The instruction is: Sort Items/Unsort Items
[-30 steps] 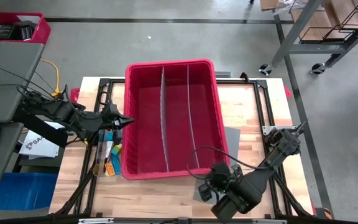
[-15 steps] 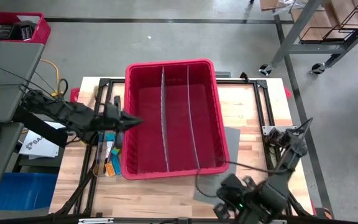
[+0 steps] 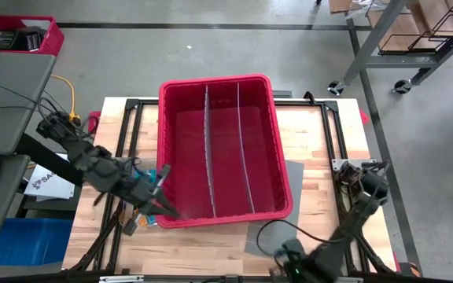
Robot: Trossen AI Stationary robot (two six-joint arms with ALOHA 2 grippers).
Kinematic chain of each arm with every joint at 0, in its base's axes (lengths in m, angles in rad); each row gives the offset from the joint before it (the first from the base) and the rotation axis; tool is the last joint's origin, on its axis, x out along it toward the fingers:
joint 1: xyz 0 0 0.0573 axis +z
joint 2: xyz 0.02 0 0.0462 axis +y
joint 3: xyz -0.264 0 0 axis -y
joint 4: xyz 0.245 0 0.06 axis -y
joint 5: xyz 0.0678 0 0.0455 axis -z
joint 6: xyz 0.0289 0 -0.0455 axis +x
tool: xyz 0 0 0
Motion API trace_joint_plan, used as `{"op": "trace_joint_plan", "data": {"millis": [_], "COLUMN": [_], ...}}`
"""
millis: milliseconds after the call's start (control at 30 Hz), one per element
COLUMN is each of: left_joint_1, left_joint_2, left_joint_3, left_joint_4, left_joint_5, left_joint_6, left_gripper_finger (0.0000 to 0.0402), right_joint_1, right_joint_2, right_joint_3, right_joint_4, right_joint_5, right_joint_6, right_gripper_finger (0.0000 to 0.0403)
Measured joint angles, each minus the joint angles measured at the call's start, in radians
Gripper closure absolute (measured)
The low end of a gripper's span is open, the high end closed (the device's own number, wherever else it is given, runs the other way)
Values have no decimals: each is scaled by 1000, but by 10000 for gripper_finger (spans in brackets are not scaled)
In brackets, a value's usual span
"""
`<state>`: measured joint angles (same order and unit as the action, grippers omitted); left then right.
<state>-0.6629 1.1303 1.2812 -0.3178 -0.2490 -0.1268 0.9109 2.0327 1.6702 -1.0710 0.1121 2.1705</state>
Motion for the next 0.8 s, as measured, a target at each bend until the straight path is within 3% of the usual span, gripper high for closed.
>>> {"op": "trace_joint_plan", "data": {"millis": [100, 200, 500, 667, 800], "left_joint_1": [-38, -70, -124, -125, -124], "left_joint_2": [-31, -69, -96, -83, -80], "left_joint_3": [0, 0, 0, 0, 0], "left_joint_4": [91, 130, 145, 146, 145], "left_joint_5": [-63, -145, -417, -467, -472], "left_joint_6": [0, 0, -1, -23, -28], "left_gripper_finger": [402, 401, 402, 401, 401], "right_joint_1": [-51, -80, -64, -64, -41], "right_joint_2": [-27, -103, -198, -175, -172], "right_joint_3": [-120, -274, -576, -651, -638], "right_joint_4": [18, 145, 399, 616, 581], "right_joint_5": [65, 161, 395, 370, 261], "right_joint_6": [1, -34, -119, -214, -263], "right_gripper_finger": [403, 403, 403, 403, 403]}}
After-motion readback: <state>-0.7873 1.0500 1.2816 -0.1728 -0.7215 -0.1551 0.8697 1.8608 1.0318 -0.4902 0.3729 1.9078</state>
